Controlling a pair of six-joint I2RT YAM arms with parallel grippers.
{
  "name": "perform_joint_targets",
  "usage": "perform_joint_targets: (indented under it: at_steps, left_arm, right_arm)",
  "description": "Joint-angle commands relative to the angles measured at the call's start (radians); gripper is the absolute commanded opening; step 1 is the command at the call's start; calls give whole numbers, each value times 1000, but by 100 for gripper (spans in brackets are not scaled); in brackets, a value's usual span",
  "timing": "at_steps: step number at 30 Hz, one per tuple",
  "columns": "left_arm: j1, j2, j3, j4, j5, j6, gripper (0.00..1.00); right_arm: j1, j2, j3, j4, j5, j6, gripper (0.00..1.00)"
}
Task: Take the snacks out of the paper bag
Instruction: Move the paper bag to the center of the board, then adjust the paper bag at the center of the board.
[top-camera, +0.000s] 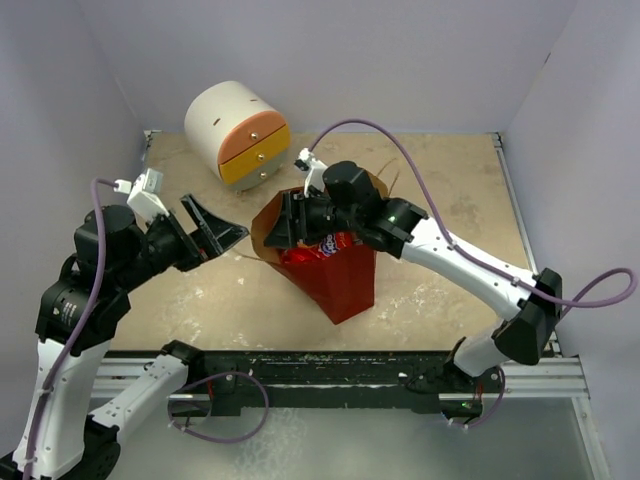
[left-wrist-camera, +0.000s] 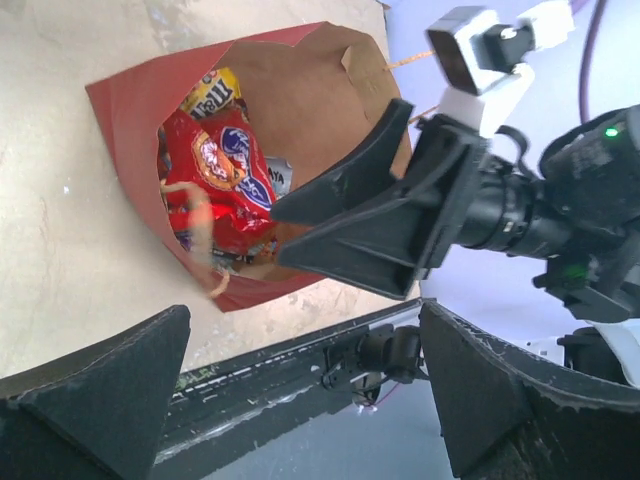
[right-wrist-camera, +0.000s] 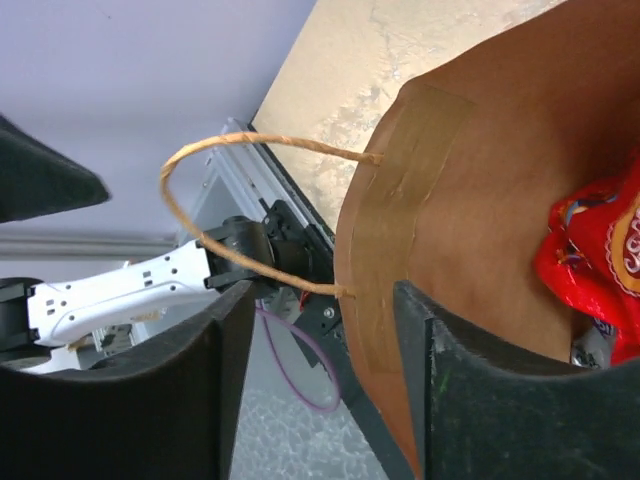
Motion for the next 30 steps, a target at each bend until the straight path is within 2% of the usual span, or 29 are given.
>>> perform_joint_targets:
  at_steps: [1,6,10,15,23,26,30]
  left_arm:
    - [7,-20,-37,47,49,-75,99]
    - [7,9,-53,30,52,-72,99]
    - [8,62,-55,-70,4,-85,99]
    - [8,115,-58,-182,-103,-140,99]
    - [8,148,-29,-189,-157,-164,99]
    - [8,155,35,-226,-209,-118,99]
    - [8,133,83,-262,-286,-56,99]
  right_arm:
    - [-5,-113,86,-141,9,-52,73]
    - [-7,-197,120,-328,107,-145,100]
    - [-8,-247,127,-411,297,-119,100]
    - [-8,-332,103,-374,501,-102,99]
    - [-13,-341,194,-505,900,-131,100]
    - [-39,-307,246,-558,986,-170,100]
    - [-135,-238,298,-599,981,-200,99]
